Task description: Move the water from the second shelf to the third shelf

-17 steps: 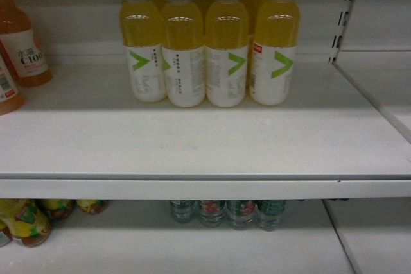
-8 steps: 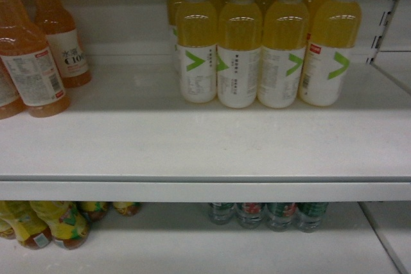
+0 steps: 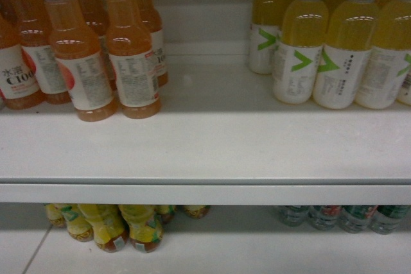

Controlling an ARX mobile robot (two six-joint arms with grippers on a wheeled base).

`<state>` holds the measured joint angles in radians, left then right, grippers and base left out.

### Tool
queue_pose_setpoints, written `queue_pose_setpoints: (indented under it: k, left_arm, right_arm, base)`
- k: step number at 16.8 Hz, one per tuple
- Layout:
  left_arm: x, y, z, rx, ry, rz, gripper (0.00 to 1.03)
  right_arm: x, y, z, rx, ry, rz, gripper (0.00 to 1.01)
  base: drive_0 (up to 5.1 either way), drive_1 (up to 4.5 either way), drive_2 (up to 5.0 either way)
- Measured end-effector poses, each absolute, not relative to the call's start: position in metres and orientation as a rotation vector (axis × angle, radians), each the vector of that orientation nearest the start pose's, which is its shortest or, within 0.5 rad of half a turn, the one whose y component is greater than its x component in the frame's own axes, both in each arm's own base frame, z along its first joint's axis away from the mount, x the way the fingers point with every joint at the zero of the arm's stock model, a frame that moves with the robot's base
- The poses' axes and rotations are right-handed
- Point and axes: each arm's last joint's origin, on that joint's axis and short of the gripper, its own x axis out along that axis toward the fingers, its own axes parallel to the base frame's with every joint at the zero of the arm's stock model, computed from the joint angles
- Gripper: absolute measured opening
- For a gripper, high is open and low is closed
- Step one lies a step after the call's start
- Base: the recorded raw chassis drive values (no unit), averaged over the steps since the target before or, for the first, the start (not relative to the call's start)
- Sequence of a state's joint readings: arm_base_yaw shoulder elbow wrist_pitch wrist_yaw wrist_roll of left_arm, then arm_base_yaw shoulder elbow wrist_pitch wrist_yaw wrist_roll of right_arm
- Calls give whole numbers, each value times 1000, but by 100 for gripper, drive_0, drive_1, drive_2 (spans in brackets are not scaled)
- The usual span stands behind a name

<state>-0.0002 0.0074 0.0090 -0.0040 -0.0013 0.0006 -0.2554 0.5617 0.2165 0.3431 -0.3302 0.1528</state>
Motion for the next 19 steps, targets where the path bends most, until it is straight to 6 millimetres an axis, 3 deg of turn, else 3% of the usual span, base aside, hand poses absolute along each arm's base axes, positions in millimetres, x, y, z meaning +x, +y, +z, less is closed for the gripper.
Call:
queue_pose_setpoints:
  k: [19]
  left_arm:
    - [98, 0, 166, 1, 2, 0, 98]
  right_arm:
    - [140, -27, 218, 153, 6, 74, 41]
  base:
    - [-504, 242, 242]
